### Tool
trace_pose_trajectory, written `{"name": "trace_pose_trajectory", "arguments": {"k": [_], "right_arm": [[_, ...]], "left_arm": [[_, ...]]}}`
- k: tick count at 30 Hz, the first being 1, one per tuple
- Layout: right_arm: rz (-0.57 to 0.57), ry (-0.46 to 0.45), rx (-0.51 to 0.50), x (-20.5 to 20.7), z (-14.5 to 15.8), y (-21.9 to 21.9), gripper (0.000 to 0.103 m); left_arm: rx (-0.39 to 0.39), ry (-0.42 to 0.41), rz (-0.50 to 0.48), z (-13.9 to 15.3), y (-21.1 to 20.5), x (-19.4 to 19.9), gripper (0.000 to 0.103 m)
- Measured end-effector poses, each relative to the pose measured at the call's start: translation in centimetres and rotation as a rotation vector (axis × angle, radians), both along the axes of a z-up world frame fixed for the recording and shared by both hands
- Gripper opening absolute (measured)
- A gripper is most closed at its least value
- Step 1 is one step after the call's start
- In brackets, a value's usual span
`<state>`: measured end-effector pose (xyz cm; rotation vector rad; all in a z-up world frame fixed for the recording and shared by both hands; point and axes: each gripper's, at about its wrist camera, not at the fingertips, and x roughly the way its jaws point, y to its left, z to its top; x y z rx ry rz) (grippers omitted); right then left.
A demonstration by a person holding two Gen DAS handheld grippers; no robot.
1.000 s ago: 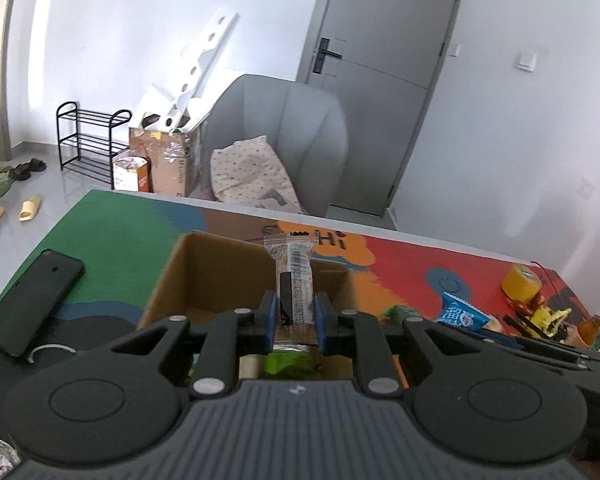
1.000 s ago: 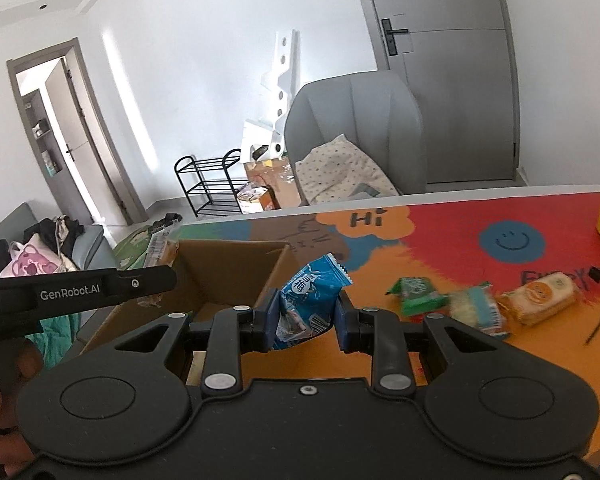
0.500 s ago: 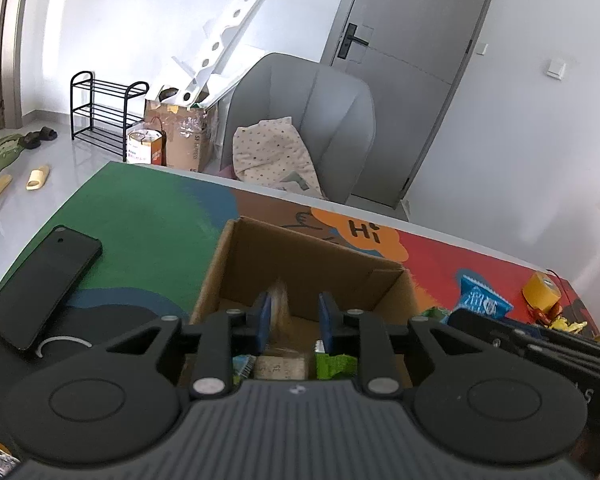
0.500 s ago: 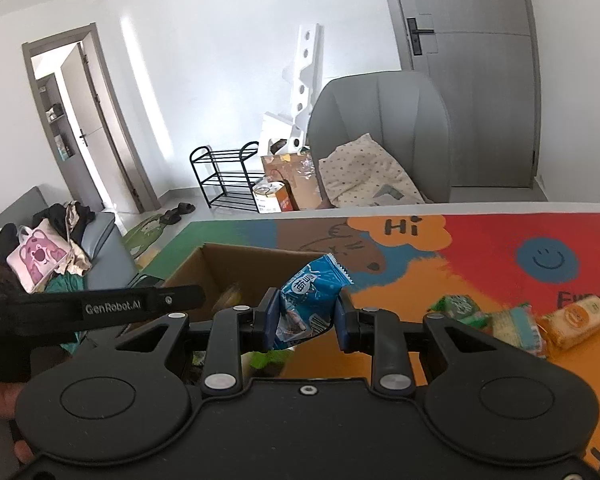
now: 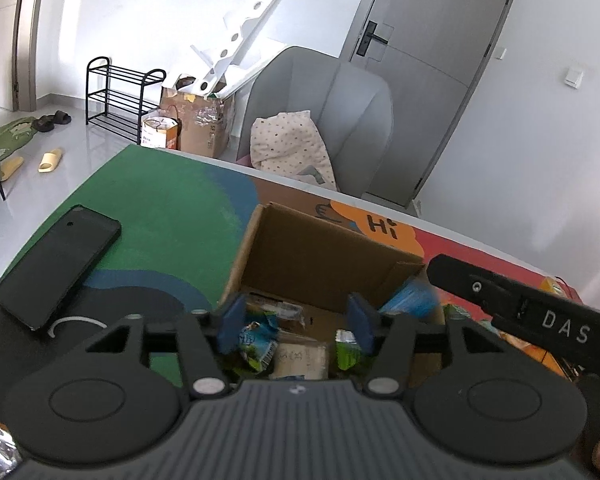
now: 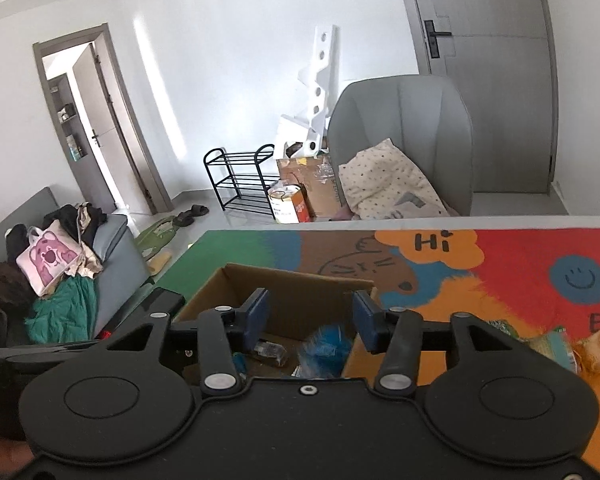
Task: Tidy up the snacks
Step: 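Open both tools to drop the stick snack and candy pack into the box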
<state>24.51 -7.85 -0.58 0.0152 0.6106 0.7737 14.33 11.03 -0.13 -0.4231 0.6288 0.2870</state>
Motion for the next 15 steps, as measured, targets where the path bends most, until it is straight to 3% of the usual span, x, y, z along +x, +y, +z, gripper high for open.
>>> {"name": "trace_pose_trajectory", "arguments": {"k": [3, 6, 15], "right_arm": [[-0.021, 0.012, -0.006, -0.1, -0.3, -0.8, 0.052], [-0.045, 0.021, -0.008, -0.3, -0.4, -1.9, 0.058], [-0.128, 0.029, 0.015, -0.4, -0.7, -6.3, 0.071]], "left_arm": [[0.003, -0.008, -0.006, 0.1, -0.4, 0.0, 0.073], [0.022, -0.011, -0.008, 0.3, -1.0, 0.0, 0.079], [0.059, -0.024, -0.035, 0.7, -3.5, -0.1, 0.087]]}}
